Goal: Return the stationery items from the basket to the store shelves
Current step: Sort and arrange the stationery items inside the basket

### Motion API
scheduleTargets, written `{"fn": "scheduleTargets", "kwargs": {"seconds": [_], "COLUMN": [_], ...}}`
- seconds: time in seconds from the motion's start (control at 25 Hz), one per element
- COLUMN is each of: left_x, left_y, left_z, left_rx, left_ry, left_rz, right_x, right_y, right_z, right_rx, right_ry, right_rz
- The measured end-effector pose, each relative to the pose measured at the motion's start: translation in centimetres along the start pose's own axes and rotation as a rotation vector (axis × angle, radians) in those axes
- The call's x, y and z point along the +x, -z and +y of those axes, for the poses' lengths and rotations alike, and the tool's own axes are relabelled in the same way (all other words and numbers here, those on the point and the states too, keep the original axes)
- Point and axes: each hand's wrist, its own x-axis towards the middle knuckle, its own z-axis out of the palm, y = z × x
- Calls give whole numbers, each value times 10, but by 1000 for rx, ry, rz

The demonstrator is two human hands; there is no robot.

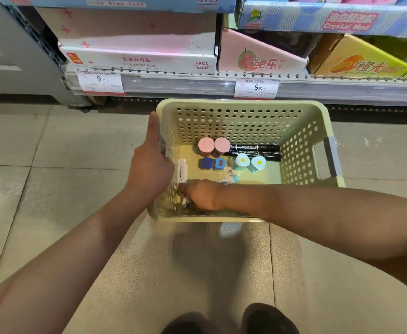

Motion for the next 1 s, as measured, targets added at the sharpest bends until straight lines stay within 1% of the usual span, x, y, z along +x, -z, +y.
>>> {"fn": "scheduleTargets", "kwargs": {"seconds": [0.12,0.2,0.32,0.44,0.52,0.68,0.84,1.0], "left_x": [0,0,-1,-1,-2,-2,-3,-3], "left_y": [-1,-1,0,0,1,1,2,3], "left_z": [-1,0,0,1,1,2,3,5], "left_rx": [-3,-9,7,0,1,-9,-6,-8], "left_ry": [-2,6,9,12,12,1,1,-3], "left_rz": [1,2,-20,-26,-30,-39,-42,-37], "right_x": [-10,-15,-25,-36,-43,-52,-55,-54], "right_y": [8,12,17,24,31,42,40,22], "right_z": [4,10,19,28,36,53,59,64], "right_rx": [-14,-2,39,70,100,229,140,-21], "right_ry": [17,19,-20,-49,-71,-108,-135,-198], "right_rz": [-14,8,56,36,25,92,80,32]}}
